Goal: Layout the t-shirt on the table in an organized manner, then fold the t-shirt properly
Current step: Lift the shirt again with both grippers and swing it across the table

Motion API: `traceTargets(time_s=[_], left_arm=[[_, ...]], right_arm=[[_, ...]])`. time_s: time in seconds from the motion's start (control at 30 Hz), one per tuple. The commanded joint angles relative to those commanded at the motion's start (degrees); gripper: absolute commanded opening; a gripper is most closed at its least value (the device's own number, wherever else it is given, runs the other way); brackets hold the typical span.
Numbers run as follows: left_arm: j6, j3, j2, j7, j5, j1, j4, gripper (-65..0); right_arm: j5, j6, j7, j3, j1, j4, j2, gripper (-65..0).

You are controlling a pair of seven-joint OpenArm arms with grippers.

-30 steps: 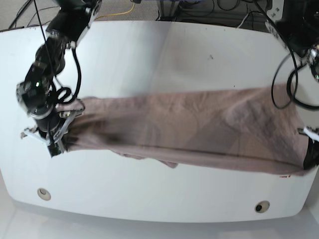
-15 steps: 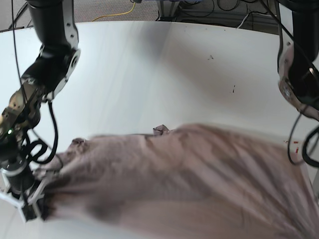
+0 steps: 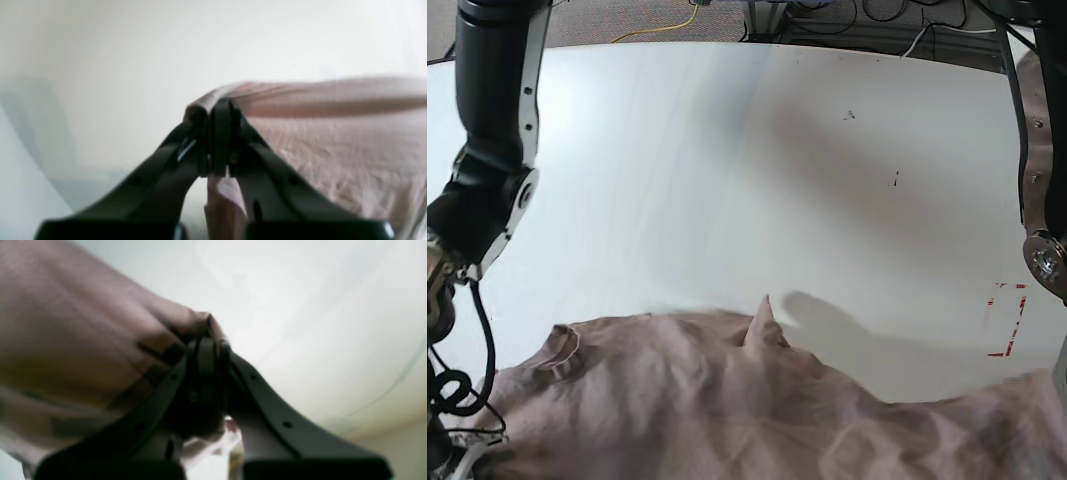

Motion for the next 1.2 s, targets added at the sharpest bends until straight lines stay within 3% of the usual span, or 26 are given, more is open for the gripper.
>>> traceTargets(time_s=[0.33,0.73,1.2], left_arm=[[0.0,-0.09,0.26,-0.09,0.0,3.57,-0.62,-64.6],[0.0,-0.09,5.19,-0.09,0.0,9.64,-0.53,-64.6],[0.0,-0.09,6.15,-0.09,0.0,10.87,-0.44,-64.6]], right_arm=[[0.09,0.0,3.78,-1.93,2.81,-5.1,5.01,-64.4],[0.53,0.0,3.96,-4.92,2.46,-5.27,10.55,-64.4],[0.53,0.0,1.23,-1.85,-2.81,-2.99,12.13,-64.5]])
